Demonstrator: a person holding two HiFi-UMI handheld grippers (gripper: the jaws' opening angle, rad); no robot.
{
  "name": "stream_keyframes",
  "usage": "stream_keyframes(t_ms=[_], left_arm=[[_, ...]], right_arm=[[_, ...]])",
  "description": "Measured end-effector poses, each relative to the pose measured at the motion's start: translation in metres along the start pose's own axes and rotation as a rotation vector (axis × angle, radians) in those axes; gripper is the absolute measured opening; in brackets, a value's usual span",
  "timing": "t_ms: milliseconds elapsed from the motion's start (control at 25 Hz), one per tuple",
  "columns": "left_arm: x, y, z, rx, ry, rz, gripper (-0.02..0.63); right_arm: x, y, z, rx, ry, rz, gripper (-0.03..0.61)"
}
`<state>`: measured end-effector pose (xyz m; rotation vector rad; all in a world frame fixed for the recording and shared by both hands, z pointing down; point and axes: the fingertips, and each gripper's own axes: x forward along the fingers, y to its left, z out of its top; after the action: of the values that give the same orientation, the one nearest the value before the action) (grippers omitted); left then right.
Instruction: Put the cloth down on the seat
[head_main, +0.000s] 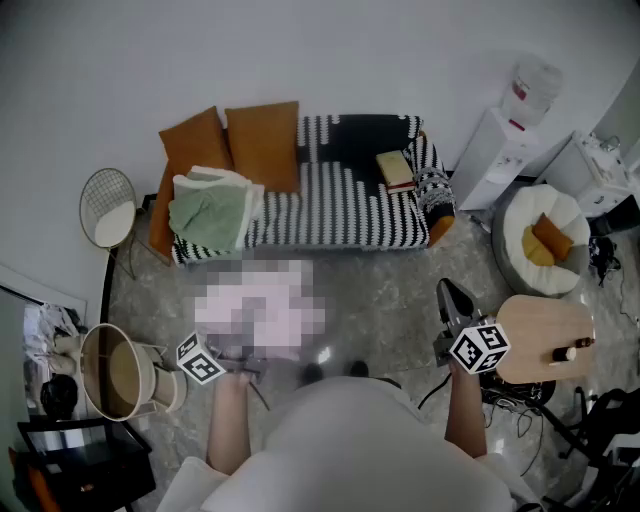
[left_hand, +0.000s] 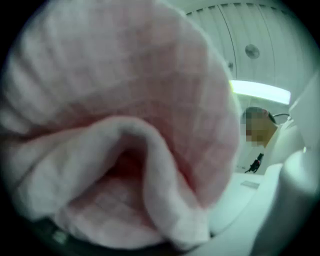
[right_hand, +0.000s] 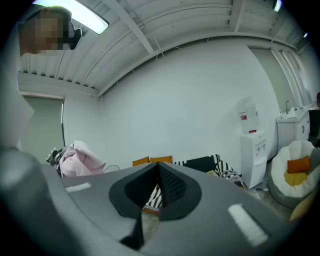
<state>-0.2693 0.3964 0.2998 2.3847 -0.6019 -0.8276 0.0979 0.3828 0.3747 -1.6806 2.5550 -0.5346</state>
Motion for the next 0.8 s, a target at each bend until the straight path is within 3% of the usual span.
stream_keyframes(t_ms=[800], left_arm=[[0.016, -0.002, -0.022, -0.001, 0.013, 0.016, 0.133]], right_arm=[[-0.002, -0.023, -0.002, -0.002, 0.017, 0.013, 0.005]])
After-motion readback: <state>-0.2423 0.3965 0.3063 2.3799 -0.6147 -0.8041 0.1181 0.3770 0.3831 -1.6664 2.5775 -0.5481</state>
